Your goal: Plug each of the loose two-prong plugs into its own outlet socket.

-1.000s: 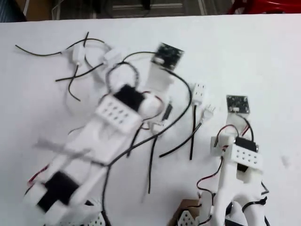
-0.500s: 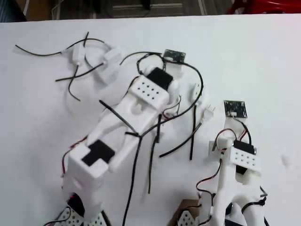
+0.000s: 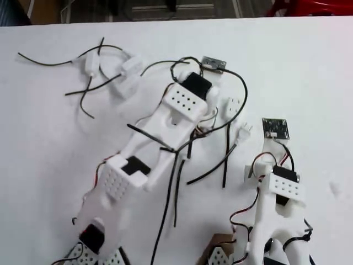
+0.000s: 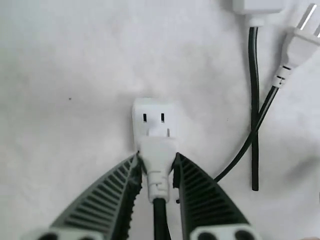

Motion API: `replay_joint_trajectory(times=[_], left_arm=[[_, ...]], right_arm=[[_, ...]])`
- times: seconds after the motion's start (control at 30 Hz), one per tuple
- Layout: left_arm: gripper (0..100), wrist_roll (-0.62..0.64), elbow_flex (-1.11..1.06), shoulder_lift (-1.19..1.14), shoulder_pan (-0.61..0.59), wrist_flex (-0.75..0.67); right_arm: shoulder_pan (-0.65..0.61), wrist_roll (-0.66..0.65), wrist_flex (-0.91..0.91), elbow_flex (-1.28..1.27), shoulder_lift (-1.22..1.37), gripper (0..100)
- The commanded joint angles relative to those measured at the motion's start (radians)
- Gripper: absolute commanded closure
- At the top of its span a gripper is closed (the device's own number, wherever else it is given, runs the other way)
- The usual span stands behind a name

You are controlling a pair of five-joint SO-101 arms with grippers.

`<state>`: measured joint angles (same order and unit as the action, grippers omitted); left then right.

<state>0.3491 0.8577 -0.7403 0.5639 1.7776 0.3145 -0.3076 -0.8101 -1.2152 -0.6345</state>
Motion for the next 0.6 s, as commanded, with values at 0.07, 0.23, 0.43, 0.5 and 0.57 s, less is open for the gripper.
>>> replay_joint_trajectory(times=[0.07, 0.23, 0.43, 0.5, 0.57], left_arm=[[98, -0.012, 0.051, -0.001, 0.007, 0.002], [98, -0.014, 0.051, -0.004, -0.001, -0.008], [98, -0.014, 0.043, -0.007, -0.047, -0.04], [98, -0.015, 0.051, -0.022, -0.048, -0.038], [98, -0.012, 0.051, -0.045, -0.047, -0.04]], right_arm=[[-0.008, -0.003, 0.012, 0.005, -0.03, 98.0], [-0.008, -0.003, 0.012, 0.005, -0.028, 98.0], [-0.008, -0.003, 0.012, 0.005, -0.028, 98.0], [-0.008, -0.003, 0.012, 0.005, -0.028, 98.0], [-0.008, -0.003, 0.012, 0.005, -0.028, 98.0]])
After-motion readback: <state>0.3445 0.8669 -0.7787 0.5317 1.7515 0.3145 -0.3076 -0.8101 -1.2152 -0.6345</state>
